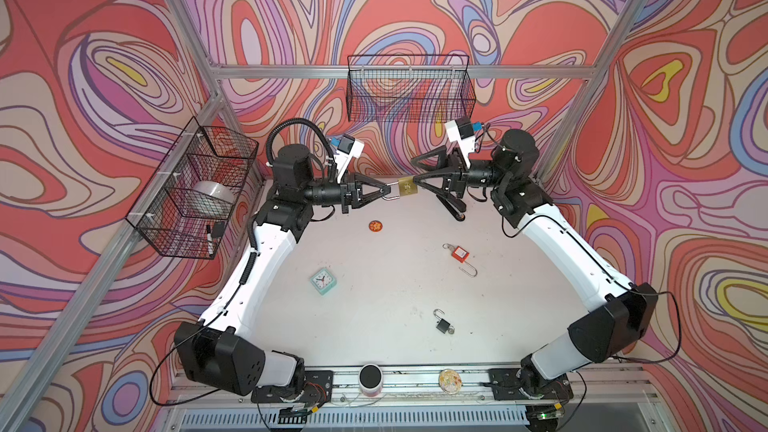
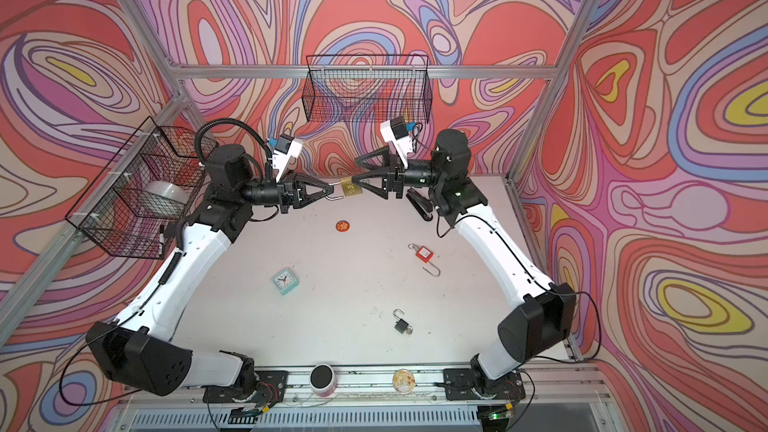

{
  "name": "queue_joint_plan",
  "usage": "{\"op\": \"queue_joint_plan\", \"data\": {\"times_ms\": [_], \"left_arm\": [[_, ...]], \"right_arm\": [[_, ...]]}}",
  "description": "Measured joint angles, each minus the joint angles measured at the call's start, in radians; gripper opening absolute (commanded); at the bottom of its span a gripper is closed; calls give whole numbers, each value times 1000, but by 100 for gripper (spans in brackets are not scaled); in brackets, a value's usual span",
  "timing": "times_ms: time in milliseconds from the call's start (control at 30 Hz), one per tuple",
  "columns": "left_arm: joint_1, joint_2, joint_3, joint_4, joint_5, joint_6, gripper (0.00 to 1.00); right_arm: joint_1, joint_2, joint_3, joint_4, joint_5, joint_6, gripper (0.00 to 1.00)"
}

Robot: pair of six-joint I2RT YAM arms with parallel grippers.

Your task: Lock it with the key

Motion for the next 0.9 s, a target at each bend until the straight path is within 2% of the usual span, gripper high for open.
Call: {"op": "queue_joint_plan", "data": {"times_ms": [200,367,733,900], "left_arm": [[0,-18,0,-32,13,43,0],[0,-20,0,-36,22,43,0],[-20,-20,0,-104,21,80,0],[-26,-20,0,-113,18,81,0]], "right_arm": [[-4,35,125,-409,-38,-245,68],[-4,60,136,-583,-41,-339,64],[21,61,135,-623,-43,-358,58],[43,61,135,-600,-43,-346,46]]}}
